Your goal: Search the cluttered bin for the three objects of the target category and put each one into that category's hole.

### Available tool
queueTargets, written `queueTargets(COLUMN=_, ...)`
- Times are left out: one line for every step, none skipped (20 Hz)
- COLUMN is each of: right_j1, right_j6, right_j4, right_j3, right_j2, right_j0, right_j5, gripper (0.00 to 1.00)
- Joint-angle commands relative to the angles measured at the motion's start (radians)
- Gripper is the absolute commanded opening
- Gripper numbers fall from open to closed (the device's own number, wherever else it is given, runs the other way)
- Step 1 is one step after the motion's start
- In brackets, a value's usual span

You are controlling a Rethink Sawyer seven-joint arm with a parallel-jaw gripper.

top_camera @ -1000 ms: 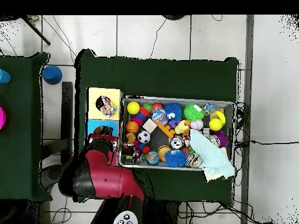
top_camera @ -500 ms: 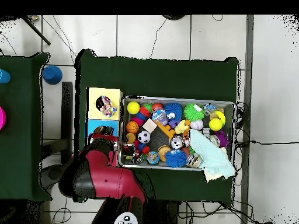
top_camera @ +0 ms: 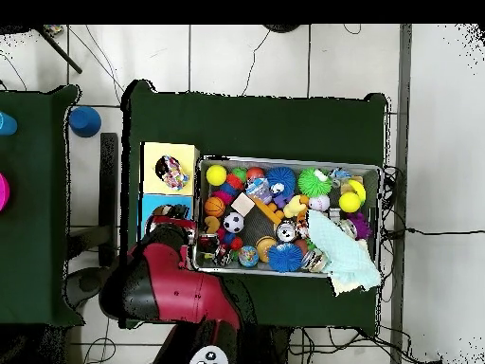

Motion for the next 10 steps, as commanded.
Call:
queueTargets(right_j1=0.020, right_j6=0.144, right_j4=0.001, right_j3=-0.050, right_j2=-0.007, right_j0=-0.014, right_j5=0.024, gripper=0.00)
queueTargets(right_j1=0.027, right_j6=0.148, right_j4=0.003, right_j3=-0.056, right_j2=-0.010, right_j0=-0.011, right_j5=0.000, gripper=0.00)
queueTargets(right_j1=0.031, right_j6=0.150, right_j4=0.005, right_j3=-0.059, right_j2=-0.012, right_j0=-0.010, right_j5=-0.007, gripper=0.00)
queueTargets(right_j1=0.037, right_j6=0.152, right_j4=0.009, right_j3=-0.065, right_j2=-0.016, right_j0=-0.005, right_j5=-0.017, gripper=0.00)
queueTargets(right_j1=0.043, right_j6=0.153, right_j4=0.013, right_j3=-0.072, right_j2=-0.020, right_j0=-0.001, right_j5=-0.027, gripper=0.00)
queueTargets(right_j1=0.051, right_j6=0.157, right_j4=0.020, right_j3=-0.079, right_j2=-0.024, right_j0=0.007, right_j5=-0.038, gripper=0.00)
queueTargets(right_j1=0.055, right_j6=0.157, right_j4=0.020, right_j3=-0.083, right_j2=-0.027, right_j0=0.009, right_j5=-0.051, gripper=0.00)
queueTargets(right_j1=0.066, right_j6=0.161, right_j4=0.023, right_j3=-0.090, right_j2=-0.030, right_j0=0.016, right_j5=-0.072, gripper=0.00)
queueTargets(right_j1=0.072, right_j6=0.163, right_j4=0.023, right_j3=-0.094, right_j2=-0.030, right_j0=0.018, right_j5=-0.082, gripper=0.00)
queueTargets(right_j1=0.082, right_j6=0.165, right_j4=0.026, right_j3=-0.102, right_j2=-0.037, right_j0=0.026, right_j5=-0.098, gripper=0.00)
